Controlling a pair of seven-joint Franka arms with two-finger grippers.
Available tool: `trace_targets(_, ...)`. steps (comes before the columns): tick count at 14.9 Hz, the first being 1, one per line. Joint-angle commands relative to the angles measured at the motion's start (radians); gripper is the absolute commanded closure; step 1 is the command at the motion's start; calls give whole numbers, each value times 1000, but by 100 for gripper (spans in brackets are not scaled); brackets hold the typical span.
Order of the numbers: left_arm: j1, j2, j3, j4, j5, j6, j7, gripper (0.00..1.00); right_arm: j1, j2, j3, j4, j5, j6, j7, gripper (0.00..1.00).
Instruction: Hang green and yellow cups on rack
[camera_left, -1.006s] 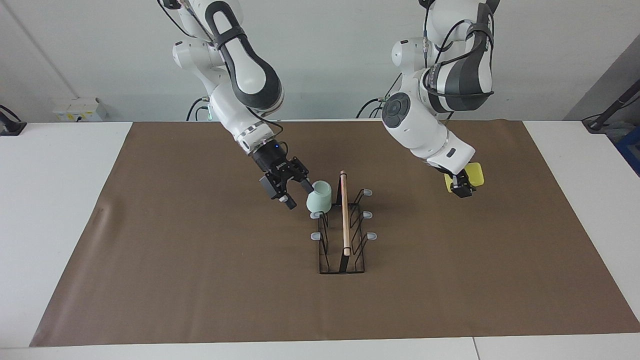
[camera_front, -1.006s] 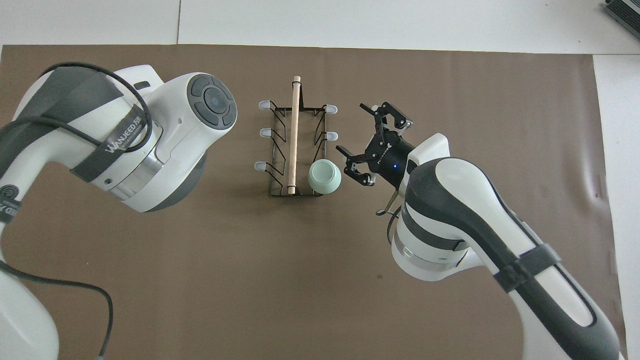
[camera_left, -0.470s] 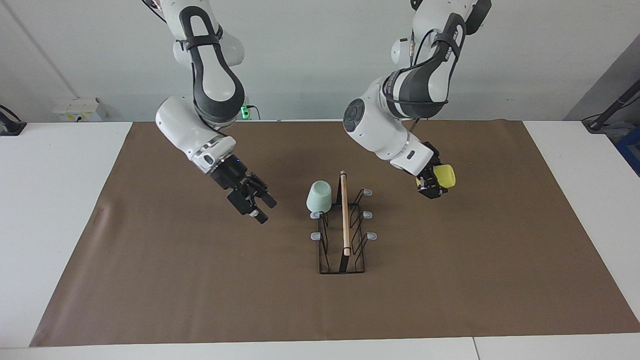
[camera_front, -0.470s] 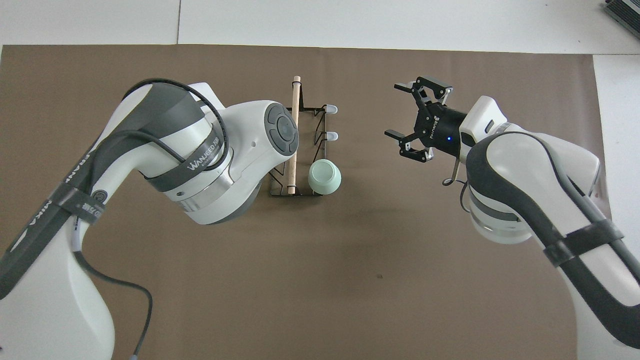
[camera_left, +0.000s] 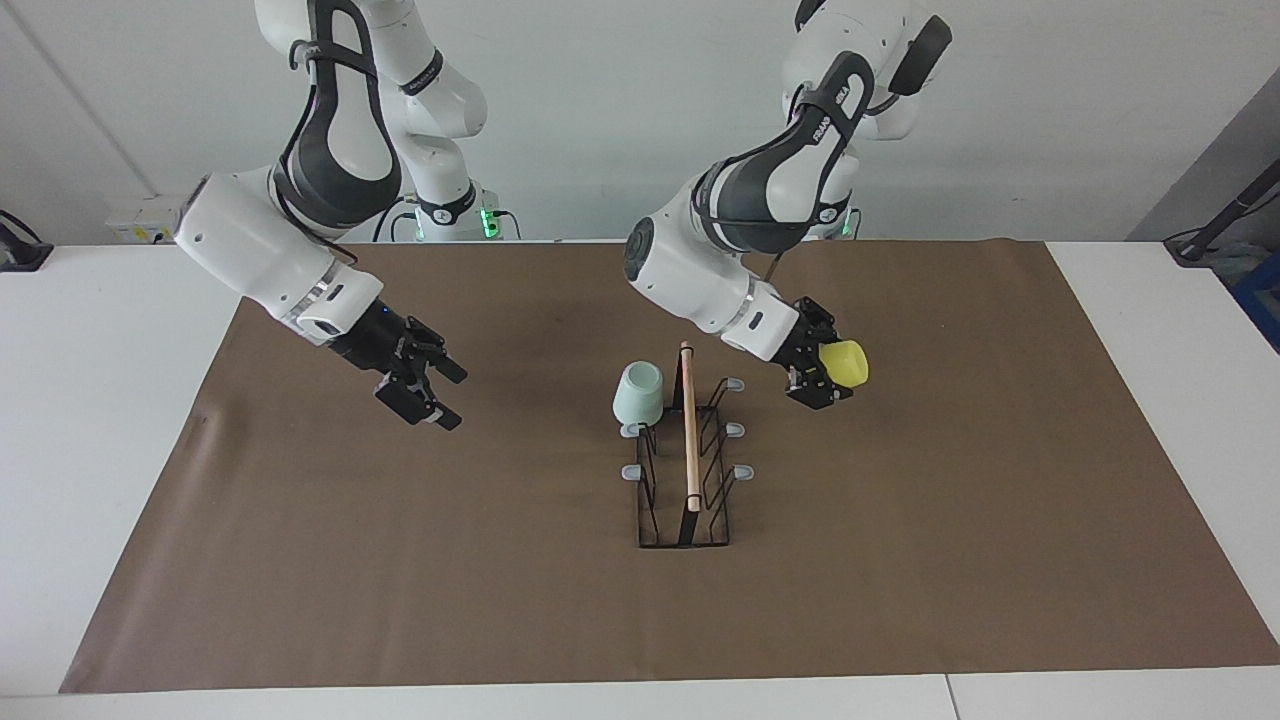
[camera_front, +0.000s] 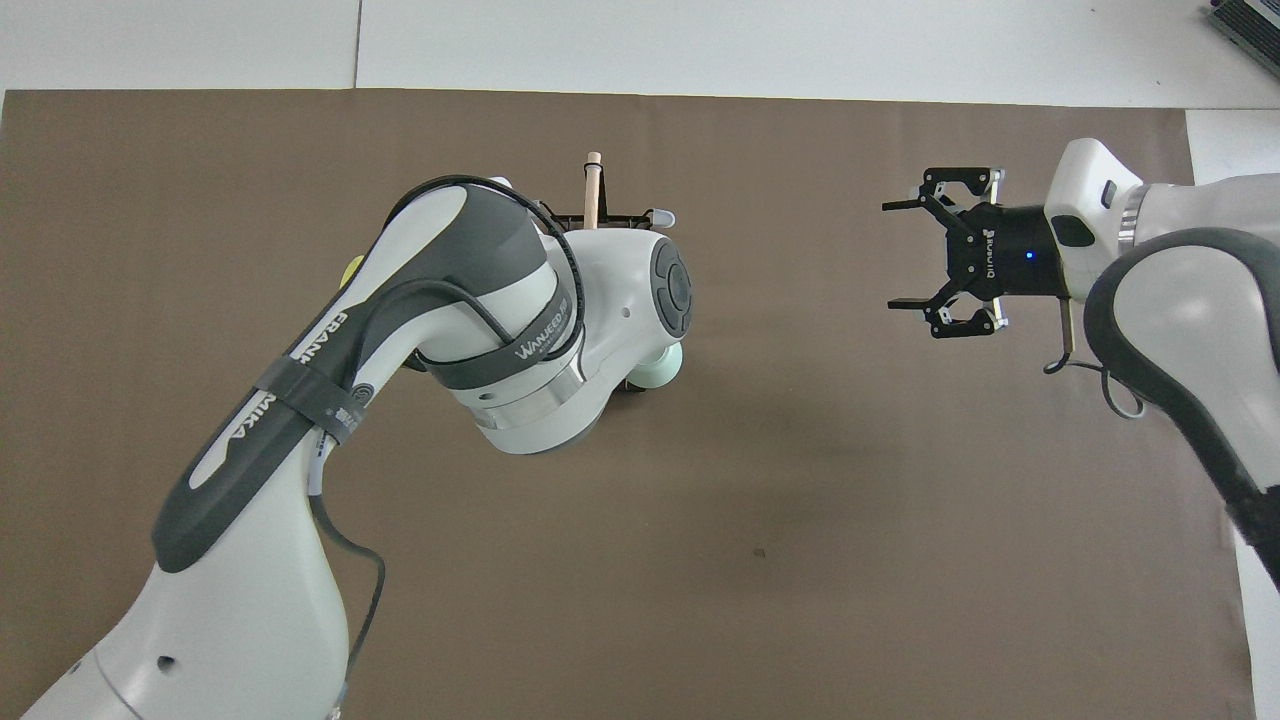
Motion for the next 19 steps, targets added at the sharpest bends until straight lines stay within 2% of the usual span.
trace_targets(1,-90,51,91,96,28,-39,-4,100,-13,-85,12,-7,-182,-108,163,0)
trace_targets(6,-142,54,91,90,37,-23,-8,100,-7,-151,12,16,-366,-260,438,0)
trace_targets(10,-177,50,93,47,37,-20,-12,100,-7,-179,12,27,-437,-351,715,0)
trace_targets(17,-203,33,93,3,39,-13,-42,100,5,-202,25,105,-477,-570,1407,0)
trace_targets(19,-202,22,93,-31,40,1,-45,100,11,-205,25,96,-477,-572,1486,0)
